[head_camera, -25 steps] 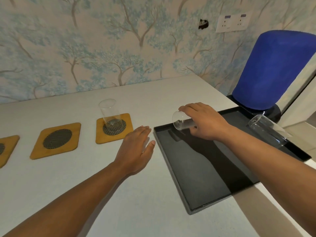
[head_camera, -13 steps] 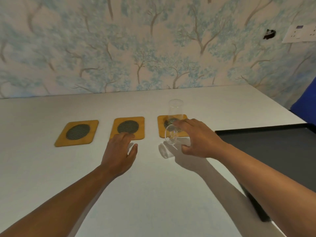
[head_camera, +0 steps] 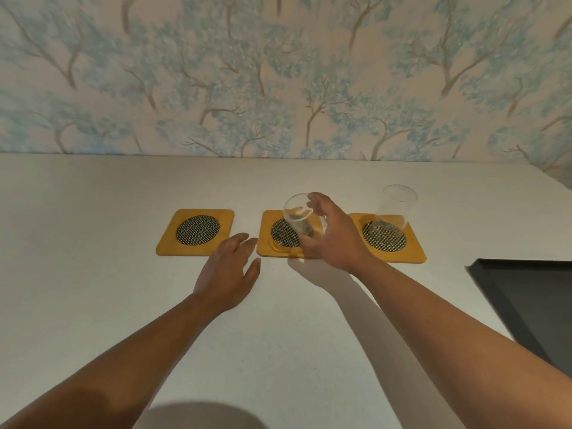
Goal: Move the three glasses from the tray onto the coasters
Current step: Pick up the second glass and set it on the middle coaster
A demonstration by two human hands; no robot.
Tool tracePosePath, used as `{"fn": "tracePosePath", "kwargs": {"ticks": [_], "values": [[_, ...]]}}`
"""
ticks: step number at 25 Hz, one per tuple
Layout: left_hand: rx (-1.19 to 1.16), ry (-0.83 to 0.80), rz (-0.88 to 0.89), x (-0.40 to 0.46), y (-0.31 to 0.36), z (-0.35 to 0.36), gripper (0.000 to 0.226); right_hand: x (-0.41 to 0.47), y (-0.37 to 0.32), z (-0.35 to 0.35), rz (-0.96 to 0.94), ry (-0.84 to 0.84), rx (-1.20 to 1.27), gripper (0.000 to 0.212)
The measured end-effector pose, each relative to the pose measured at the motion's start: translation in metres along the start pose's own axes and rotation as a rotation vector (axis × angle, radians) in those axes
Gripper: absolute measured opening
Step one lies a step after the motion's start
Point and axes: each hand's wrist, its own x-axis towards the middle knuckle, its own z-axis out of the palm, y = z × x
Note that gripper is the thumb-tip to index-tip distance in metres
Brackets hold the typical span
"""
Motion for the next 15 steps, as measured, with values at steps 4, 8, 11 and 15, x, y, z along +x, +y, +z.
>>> {"fn": "tracePosePath", "kwargs": {"ticks": [4, 8, 11, 15], "values": [[0.03, -0.028, 0.024, 0.002, -0.004, 0.005, 0.051, 0.022, 0.015, 0.023, 0.137, 0.043, 0.28, 0.082], [0.031, -0.059, 0.044, 0.003, -0.006, 0.007, 0.051, 0.038, 0.025, 0.037, 0.149, 0.084, 0.355, 0.069], [0.02, -0.061, 0.044, 0.003, -0.005, 0.008, 0.051, 0.044, 0.027, 0.04, 0.152, 0.075, 0.379, 0.066], [0.013, -0.068, 0.028, 0.002, -0.004, 0.007, 0.049, 0.045, 0.028, 0.042, 0.15, 0.086, 0.379, 0.089]]}}
